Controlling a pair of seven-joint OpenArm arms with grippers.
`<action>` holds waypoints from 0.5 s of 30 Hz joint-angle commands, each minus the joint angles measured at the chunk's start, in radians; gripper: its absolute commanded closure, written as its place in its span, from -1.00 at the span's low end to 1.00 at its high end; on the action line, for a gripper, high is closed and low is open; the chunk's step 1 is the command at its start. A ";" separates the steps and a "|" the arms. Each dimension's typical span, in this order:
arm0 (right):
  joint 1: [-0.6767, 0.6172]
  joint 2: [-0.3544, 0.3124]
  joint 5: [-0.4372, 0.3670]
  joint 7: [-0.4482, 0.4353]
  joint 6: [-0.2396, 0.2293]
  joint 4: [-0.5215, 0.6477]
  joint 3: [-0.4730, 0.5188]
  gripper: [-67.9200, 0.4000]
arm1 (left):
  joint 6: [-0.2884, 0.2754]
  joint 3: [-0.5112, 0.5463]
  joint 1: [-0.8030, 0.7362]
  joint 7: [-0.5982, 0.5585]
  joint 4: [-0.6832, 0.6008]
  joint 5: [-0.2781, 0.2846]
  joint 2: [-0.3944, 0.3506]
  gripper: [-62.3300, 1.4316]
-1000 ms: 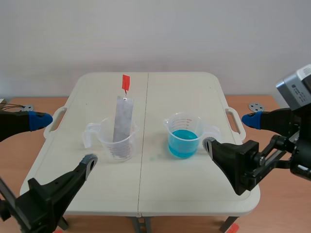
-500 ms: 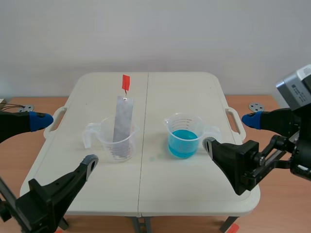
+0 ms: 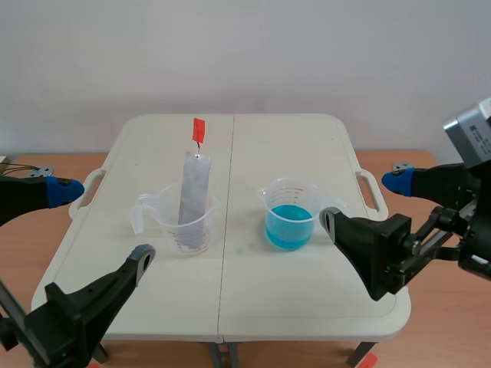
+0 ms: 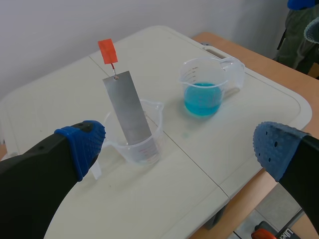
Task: Hold the metal plate by the orange handle, dip it into the blue solution, take it out and point at it, then put the plate back in the beaker on the left.
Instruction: 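Return to the home posture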
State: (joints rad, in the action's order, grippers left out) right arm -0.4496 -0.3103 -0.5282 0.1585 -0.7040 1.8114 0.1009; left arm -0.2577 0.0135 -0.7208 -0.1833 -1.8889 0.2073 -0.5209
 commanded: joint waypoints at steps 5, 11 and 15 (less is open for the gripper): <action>0.000 -0.002 -0.004 -0.015 -0.003 0.021 0.006 -0.95 | 0.002 -0.004 -0.008 -0.006 -0.019 0.007 0.002 -1.00; 0.000 -0.002 0.006 -0.015 -0.003 0.021 0.006 -0.95 | 0.002 -0.004 -0.008 -0.006 -0.019 0.007 0.002 -1.00; 0.000 -0.002 0.005 -0.015 -0.003 0.021 0.006 -0.95 | 0.002 -0.004 -0.007 -0.007 -0.019 0.007 0.002 -1.00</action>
